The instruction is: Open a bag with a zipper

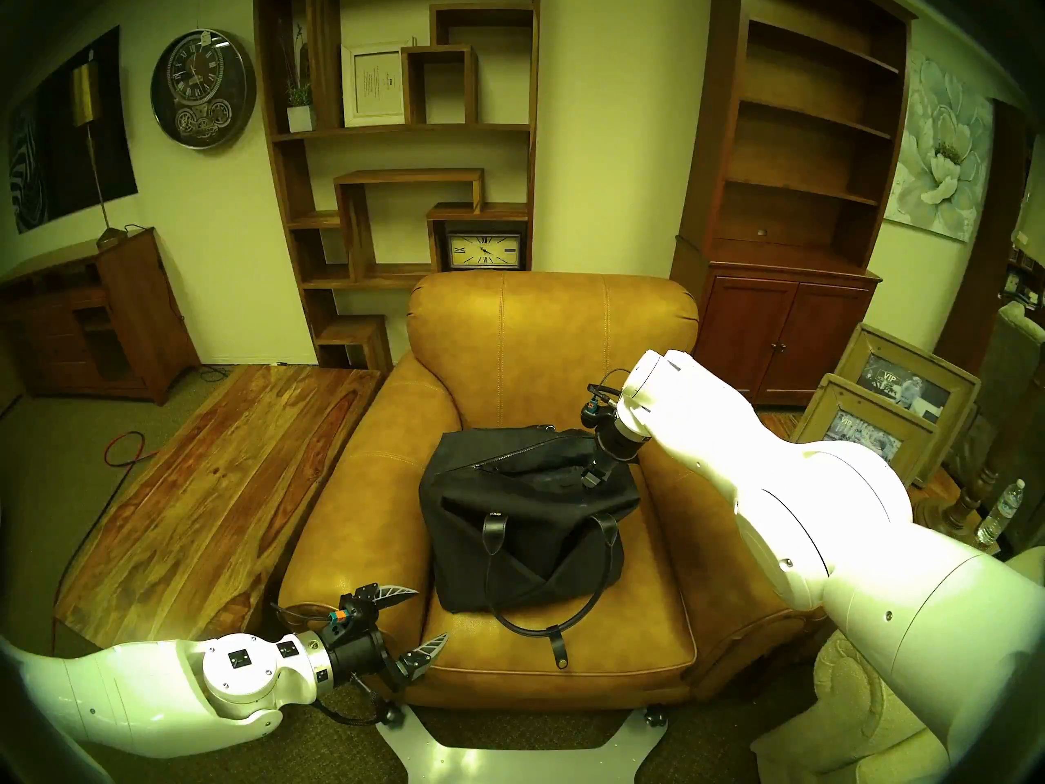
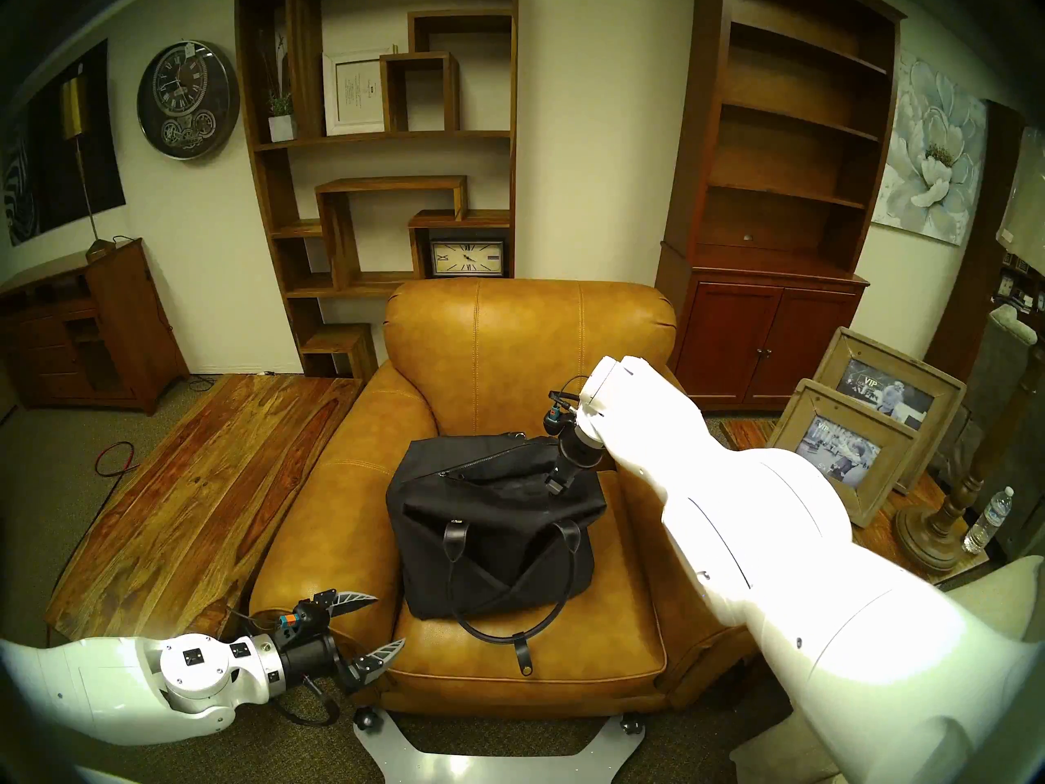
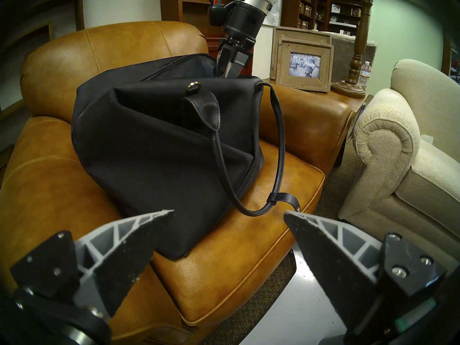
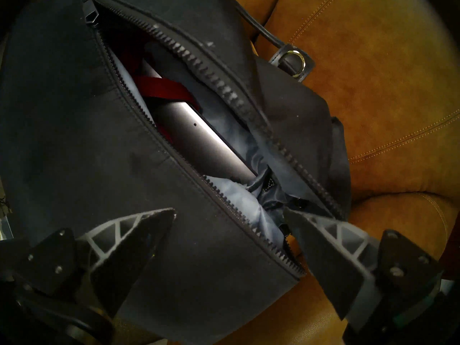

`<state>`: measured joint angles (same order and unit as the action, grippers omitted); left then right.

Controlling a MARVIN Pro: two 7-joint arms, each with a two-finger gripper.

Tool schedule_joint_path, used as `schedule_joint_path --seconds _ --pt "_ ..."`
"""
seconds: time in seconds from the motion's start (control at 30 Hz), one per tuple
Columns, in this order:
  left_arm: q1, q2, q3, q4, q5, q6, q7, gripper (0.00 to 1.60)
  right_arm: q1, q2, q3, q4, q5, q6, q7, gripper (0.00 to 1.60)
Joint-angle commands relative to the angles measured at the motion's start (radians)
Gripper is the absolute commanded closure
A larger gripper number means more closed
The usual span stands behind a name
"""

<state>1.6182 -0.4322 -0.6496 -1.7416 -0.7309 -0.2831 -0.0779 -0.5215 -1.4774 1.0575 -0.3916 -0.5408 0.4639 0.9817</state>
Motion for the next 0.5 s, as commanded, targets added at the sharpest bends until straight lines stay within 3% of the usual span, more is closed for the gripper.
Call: schedule_joint_path --seconds 0.0,0.47 --pt "-0.002 -0.001 -0.001 -0.005 0.000 -0.003 0.000 0.00 0.047 0.080 0.053 -0.053 0.020 0.008 -0.047 0.00" --pt "-0.006 -0.001 0.003 -0.004 0.000 -0.003 0.001 0.00 -0.015 0.218 0.192 -0.048 0.082 0.044 -0.101 0.00"
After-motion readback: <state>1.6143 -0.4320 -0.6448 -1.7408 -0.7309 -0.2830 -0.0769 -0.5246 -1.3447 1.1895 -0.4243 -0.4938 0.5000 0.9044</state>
